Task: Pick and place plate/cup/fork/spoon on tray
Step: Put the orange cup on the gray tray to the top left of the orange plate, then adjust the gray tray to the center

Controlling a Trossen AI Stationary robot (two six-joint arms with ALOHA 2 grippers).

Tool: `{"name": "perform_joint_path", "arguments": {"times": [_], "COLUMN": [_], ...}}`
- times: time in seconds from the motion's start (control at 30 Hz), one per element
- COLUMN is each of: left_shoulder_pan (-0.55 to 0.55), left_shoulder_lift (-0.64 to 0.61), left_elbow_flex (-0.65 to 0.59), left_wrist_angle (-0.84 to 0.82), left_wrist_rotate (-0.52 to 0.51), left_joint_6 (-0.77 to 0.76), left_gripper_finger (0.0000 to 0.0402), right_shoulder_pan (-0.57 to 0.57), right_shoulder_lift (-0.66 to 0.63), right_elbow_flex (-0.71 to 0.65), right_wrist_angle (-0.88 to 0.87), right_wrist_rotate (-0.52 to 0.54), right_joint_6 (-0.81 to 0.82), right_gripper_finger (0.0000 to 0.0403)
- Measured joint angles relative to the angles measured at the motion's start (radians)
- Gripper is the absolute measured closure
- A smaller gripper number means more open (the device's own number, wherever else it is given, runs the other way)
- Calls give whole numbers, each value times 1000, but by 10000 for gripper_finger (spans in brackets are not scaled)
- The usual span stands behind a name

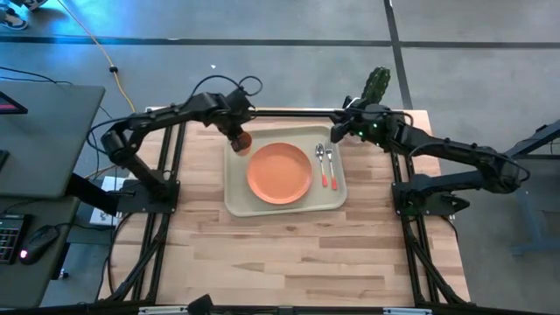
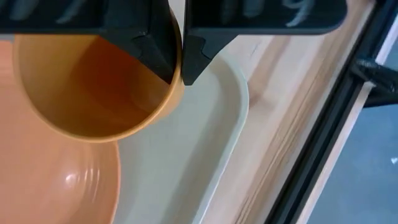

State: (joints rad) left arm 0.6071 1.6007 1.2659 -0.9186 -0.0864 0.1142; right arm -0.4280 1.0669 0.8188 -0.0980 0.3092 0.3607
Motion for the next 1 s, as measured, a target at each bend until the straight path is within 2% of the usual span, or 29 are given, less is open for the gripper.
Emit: {"name": "perform_joint_path", "arguments": {"times": [0.33,0.57,0.73,0.8,0.9,1.0], "left_shoulder_pan": [10,15,49,65,83,88], "left_shoulder_lift": [92,64,16,0,-16,-46], "left_elbow_flex": [-1,-1,-1,-1,-1,-1], "left_wrist_angle": [76,111,127,127,122,111], "left_wrist_rotate": [7,54,61,83,111,111], "left_joint_6": [100,140,152,152,139,118], "left_gripper_finger": [395,362,320,304,285,275], "right_shoulder_pan": [-59,-102,-111,-124,-146,-107], "right_shoulder_lift": [0,-14,-36,-35,-2,45], "right_elbow_flex": [0,0,0,0,0,-35], "right_wrist_angle": [-36,51,31,-36,-253,-454], "right_wrist_rotate": [11,-190,-213,-210,-246,-254], "right_joint_6": [24,2,-137,-149,-24,68], "right_gripper_finger": [288,288,288,288,290,302]}}
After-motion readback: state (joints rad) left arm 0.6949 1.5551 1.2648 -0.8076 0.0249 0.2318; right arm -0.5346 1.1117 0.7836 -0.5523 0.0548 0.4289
